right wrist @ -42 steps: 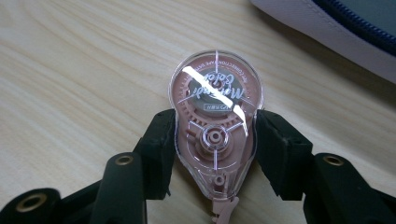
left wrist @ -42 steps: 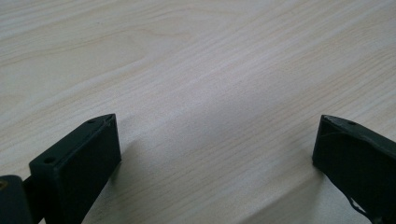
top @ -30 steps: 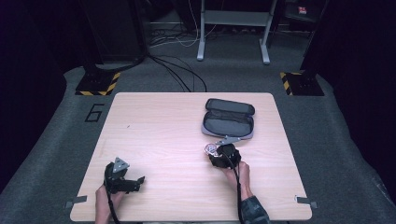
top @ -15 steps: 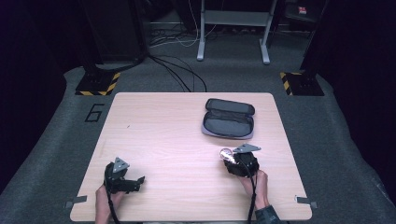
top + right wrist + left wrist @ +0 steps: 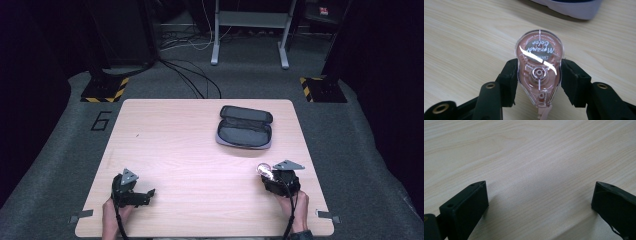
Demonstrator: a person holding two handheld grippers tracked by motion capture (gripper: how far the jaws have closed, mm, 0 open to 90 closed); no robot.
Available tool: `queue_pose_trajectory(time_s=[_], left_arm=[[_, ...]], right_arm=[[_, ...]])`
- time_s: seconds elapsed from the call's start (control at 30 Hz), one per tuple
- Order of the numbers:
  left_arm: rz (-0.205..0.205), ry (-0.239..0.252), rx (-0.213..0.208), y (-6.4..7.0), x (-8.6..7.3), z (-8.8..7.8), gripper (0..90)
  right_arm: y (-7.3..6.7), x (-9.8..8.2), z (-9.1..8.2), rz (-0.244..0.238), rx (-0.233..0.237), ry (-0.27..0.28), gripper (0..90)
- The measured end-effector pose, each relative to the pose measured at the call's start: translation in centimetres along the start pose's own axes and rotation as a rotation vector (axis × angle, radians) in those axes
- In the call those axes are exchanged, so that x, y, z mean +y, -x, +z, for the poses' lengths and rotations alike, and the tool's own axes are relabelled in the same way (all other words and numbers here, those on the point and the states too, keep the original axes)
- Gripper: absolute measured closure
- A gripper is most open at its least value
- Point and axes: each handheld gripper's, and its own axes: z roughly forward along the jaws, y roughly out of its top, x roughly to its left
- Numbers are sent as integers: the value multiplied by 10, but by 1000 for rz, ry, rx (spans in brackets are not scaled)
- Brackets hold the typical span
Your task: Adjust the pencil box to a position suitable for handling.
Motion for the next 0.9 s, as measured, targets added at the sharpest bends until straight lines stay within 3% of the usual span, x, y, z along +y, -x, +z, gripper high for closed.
queue_pose_trajectory(time_s=[0.4,0.73,0.8,0.9], left_arm=[[0,3,2,0,0,0,8],[-1,9,6,0,0,1,8],[0,5,4,0,0,0,8],[-2,9,6,0,0,1,8]], right_arm=[[51,-34,-6,125,-103,-57,493],[59,-41,-3,154,-122,-76,482],[59,-41,-3,177,-122,-100,401],[62,-39,-6,173,-121,-84,283]])
